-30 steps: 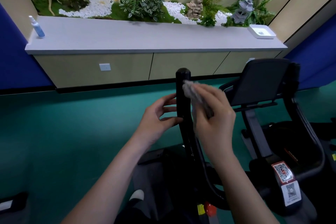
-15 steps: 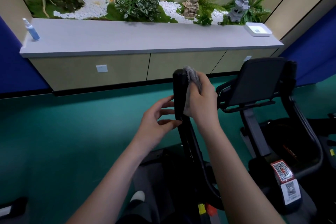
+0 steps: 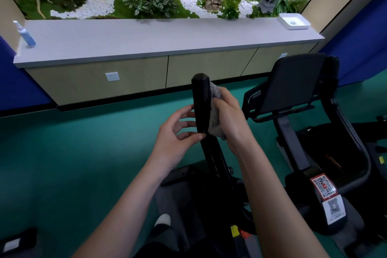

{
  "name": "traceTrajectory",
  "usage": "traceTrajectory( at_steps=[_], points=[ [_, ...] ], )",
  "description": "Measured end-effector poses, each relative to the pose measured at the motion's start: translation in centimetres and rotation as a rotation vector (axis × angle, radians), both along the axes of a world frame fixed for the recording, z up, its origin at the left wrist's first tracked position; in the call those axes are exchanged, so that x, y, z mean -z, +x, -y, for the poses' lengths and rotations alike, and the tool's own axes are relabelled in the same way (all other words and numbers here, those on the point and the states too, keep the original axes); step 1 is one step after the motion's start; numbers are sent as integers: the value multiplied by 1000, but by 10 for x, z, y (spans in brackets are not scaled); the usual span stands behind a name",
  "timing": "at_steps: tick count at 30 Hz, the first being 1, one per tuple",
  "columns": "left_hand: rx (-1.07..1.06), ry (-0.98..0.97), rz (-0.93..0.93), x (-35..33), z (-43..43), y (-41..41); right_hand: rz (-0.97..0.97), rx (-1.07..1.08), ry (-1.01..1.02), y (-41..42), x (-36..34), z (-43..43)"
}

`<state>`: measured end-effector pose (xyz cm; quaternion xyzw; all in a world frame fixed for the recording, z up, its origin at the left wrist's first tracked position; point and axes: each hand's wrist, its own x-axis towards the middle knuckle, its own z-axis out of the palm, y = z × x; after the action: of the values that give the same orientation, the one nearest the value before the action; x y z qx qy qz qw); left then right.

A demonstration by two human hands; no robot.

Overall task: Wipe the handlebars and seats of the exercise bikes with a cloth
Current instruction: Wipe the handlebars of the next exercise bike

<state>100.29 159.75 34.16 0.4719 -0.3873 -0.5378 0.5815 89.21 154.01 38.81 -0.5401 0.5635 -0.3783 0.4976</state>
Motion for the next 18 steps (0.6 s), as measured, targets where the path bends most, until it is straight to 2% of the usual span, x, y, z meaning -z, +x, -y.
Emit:
traceTrajectory(
  at_steps=[9,12,14,18],
  points=[
    [-4,-4,34,0,1,1,-250,-45,-26,-28,13,-42],
    [3,-4,49,0,1,1,-282,-44,-28,-45,15,-56],
    [15,-2,51,0,0,3,-326,23,-144,-49,14,-65],
    [36,14,50,-2,0,7,-443,139,-510,-25,6,-71]
  ],
)
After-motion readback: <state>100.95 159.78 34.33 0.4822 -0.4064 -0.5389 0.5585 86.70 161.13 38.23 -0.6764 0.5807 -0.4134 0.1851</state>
